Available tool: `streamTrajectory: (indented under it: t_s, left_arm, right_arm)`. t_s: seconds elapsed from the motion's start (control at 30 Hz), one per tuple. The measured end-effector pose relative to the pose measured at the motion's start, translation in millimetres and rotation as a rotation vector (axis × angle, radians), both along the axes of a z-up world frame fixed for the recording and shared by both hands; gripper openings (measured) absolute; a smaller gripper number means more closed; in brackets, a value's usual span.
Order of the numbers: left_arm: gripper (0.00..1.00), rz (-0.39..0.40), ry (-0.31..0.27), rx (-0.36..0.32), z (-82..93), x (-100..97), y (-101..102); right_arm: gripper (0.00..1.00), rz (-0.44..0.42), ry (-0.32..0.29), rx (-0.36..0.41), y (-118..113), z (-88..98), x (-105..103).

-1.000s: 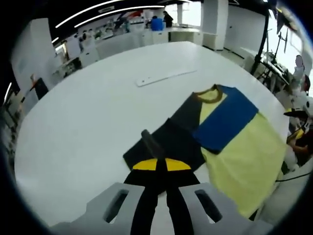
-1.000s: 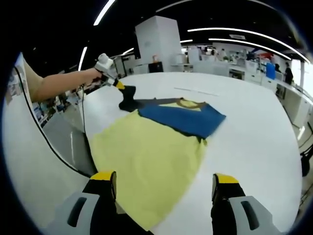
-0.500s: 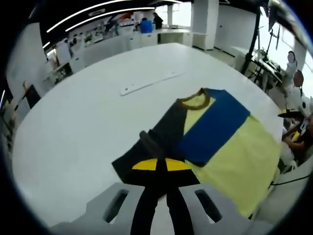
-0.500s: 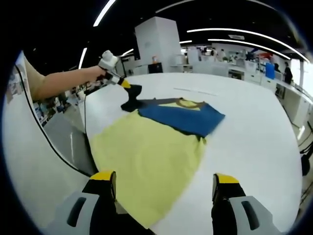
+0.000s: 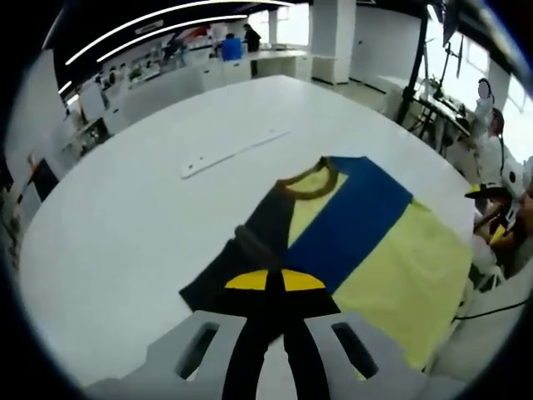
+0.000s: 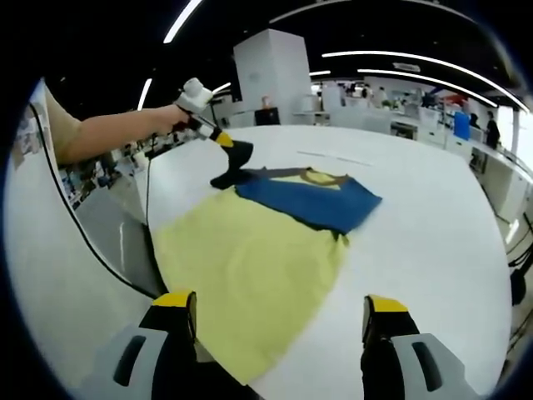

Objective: Fold the garment on the visible template until the final outline fits inside the template.

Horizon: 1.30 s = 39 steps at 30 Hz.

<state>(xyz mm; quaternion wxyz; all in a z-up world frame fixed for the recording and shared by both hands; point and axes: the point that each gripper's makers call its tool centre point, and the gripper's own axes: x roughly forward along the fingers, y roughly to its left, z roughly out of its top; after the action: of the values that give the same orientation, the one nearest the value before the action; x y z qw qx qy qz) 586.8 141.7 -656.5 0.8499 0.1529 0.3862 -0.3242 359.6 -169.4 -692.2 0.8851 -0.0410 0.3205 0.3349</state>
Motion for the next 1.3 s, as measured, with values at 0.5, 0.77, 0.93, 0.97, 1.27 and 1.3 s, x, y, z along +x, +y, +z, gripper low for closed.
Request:
streamTrajectory:
  t_s: [0.5, 0.77, 0.93, 0.97, 1.27, 1.3]
  left_arm:
    - [0.01, -0.078, 0.007, 0.014, -2.0, 3.2, -46.0]
    - [0.01, -0.131, 0.009, 0.017, -0.9, 4.4, -72.4]
    - [0.01, -0.174, 0.013, 0.015, 0.2, 4.5, -91.4]
    - [0.01, -0.179, 0.014, 0.013, 0.2, 4.4, -93.9]
    - [0.01, -0.225, 0.013, 0.001, 2.7, 3.8, -117.0]
    - [0.01, -0.229, 0.012, 0.0, 3.7, 4.6, -119.2]
  right_arm:
    - [0.81, 0.008, 0.01, 0.0, -7.3, -2.8, -0.7]
    - [0.8, 0.004, 0.015, 0.001, -11.5, -4.6, 1.2]
    - [0.8, 0.002, 0.016, 0.003, -12.2, -4.4, 2.1]
    - [0.8, 0.003, 0.019, 0.003, -12.1, -5.5, 1.7]
    - [0.8, 0.005, 0.024, 0.008, -10.6, -6.9, 3.2]
    - [0.8, 0.005, 0.022, 0.009, -10.7, -6.6, 3.6]
